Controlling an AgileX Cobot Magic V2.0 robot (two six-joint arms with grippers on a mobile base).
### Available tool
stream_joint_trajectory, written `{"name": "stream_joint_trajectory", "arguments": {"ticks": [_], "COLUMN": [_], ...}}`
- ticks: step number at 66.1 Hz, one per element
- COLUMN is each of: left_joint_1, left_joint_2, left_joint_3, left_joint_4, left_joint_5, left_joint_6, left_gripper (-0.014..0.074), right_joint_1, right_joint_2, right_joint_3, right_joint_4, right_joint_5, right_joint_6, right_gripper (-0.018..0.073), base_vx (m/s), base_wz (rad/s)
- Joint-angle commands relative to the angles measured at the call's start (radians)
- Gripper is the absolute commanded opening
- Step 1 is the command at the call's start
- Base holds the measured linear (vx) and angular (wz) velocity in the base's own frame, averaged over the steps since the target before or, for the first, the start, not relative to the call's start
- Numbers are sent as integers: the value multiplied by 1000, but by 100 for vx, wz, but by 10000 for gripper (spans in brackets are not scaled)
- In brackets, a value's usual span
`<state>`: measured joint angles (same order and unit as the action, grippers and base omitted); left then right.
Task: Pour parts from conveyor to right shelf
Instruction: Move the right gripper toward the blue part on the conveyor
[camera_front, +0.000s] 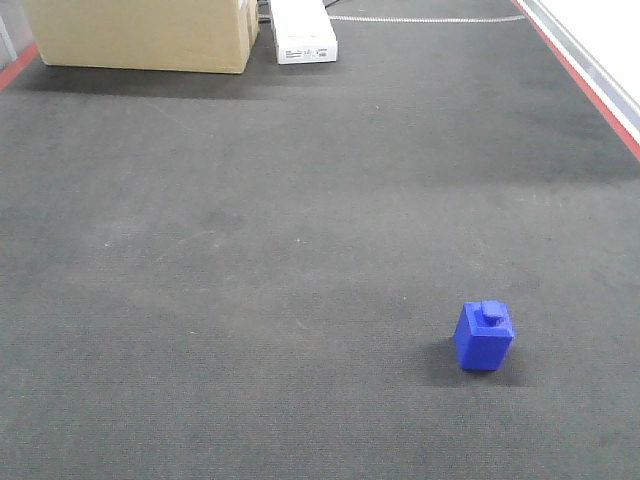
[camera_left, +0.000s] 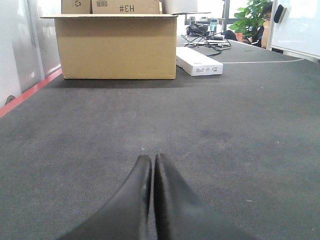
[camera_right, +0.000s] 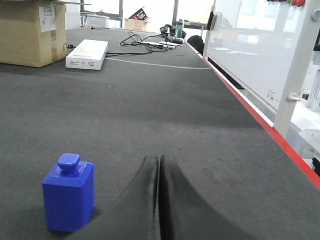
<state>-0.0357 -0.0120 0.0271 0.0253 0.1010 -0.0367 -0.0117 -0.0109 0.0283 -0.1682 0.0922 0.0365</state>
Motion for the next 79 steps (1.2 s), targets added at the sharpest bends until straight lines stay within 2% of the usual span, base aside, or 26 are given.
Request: {"name": "stream_joint_trajectory", "arguments": {"ticks": [1, 8, 14, 22, 40, 50, 66, 79], "left_joint_1": [2, 2, 2, 2, 2, 2, 2, 2], "left_joint_2": [-13, -13, -13, -13, -13, -13, -13, -13], "left_joint_3": [-19, -19, -19, -19, -19, -19, -19, -19], "left_joint_4": [-6, -6, -6, -6, -6, -6, -6, -6], "left_joint_5": [-79, -79, -79, -79, -79, -79, -79, -79], "left_joint_6": [-8, -8, -8, -8, -8, -8, -8, -8], "left_gripper": [-6, -6, -6, -6, -6, -6, -6, -6], "right_joint_1": [-2, -1, 0, 0, 0, 0, 0, 0], "right_joint_2": [-12, -12, -12, 57, 382, 478, 515, 558], "right_joint_3": [8, 6, -18, -119, -421, -453, -454, -545], "right_joint_4": [16, 5, 6, 8, 13, 24, 56, 63], "right_joint_5": [-81, -225, -287, -223, 56, 75, 89, 219], "right_joint_6": [5, -18, 45, 118, 124, 122, 126, 103], "right_gripper": [-9, -9, -9, -9, -9, -9, -8, 48], "base_vx": [0, 0, 0, 0, 0, 0, 0, 0], "base_wz": [0, 0, 0, 0, 0, 0, 0, 0]}}
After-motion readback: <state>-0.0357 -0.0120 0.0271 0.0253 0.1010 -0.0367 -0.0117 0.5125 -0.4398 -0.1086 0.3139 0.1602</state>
